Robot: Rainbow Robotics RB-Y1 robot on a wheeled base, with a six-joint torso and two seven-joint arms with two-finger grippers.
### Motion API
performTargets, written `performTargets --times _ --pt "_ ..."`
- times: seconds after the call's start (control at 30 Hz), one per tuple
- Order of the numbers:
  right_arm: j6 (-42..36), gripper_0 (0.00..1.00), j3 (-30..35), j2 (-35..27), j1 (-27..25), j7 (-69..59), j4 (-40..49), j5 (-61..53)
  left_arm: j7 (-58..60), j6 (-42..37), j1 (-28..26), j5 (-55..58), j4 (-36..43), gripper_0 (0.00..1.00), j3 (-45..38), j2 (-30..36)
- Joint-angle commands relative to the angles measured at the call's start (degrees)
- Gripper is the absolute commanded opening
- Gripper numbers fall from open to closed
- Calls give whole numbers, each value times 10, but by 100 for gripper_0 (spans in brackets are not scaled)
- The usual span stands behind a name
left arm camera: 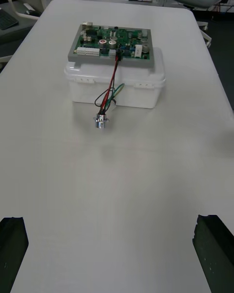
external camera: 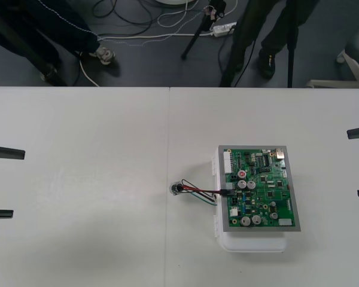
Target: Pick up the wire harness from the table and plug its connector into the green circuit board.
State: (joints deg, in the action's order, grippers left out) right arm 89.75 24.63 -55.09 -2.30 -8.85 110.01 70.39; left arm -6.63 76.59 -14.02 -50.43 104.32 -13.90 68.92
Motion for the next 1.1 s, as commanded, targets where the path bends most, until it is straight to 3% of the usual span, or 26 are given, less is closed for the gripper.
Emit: performTargets --times 0.03,0.37,0.83,1.1 --pt "3 100 16 -26 -8 0 -2 -24 49 25 -12 36 14 100 -16 46" --pt "3 100 -2 -26 -23 0 -2 -46 55 18 -3 66 21 100 -17 82" --pt "3 100 -6 -26 -54 -1 3 -62 53 25 -4 51 23 100 -17 77" --pt "3 100 -6 -63 -76 0 3 -64 54 29 0 29 30 100 -16 49"
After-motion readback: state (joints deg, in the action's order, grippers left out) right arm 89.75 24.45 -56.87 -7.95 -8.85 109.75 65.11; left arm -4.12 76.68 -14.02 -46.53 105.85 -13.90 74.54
